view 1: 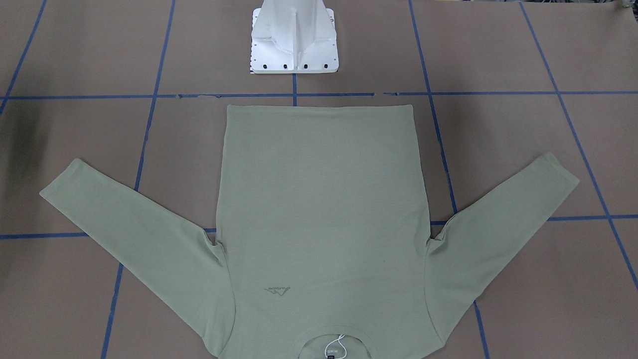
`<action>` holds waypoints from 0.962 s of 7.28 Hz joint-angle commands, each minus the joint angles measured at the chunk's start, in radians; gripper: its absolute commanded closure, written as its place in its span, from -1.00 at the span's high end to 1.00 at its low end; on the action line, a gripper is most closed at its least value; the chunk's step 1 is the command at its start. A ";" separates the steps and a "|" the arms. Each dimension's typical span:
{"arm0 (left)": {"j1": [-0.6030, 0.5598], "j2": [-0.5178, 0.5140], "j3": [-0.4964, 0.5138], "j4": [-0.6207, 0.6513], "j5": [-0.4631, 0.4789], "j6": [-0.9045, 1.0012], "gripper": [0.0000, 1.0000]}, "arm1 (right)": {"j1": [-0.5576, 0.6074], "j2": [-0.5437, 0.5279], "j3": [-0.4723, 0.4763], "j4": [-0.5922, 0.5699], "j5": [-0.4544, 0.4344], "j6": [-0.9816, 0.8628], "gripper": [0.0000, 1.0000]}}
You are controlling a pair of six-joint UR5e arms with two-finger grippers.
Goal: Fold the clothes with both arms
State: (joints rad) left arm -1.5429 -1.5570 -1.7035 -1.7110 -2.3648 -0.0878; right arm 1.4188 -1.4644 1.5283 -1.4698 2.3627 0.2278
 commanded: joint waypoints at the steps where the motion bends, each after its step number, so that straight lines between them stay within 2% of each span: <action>1: 0.000 0.024 -0.010 0.033 0.015 0.002 1.00 | -0.012 -0.011 0.009 0.009 0.032 0.004 1.00; 2: 0.001 0.034 -0.012 0.028 -0.032 -0.003 1.00 | -0.055 -0.022 0.003 0.043 0.118 0.005 1.00; 3: 0.004 0.028 -0.012 0.021 -0.053 -0.004 1.00 | -0.093 -0.033 0.004 0.102 0.128 0.055 1.00; 4: 0.007 0.020 -0.013 -0.004 -0.057 -0.001 1.00 | -0.138 -0.066 0.003 0.217 0.115 0.165 1.00; 5: 0.009 0.021 -0.015 -0.072 -0.065 -0.006 1.00 | -0.187 -0.088 0.003 0.362 0.072 0.329 1.00; 7: 0.009 0.018 -0.001 -0.085 -0.079 -0.001 1.00 | -0.346 -0.090 0.003 0.568 -0.113 0.735 1.00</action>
State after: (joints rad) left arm -1.5346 -1.5349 -1.7126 -1.7804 -2.4372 -0.0914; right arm 1.1676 -1.5490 1.5304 -1.0346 2.3639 0.7083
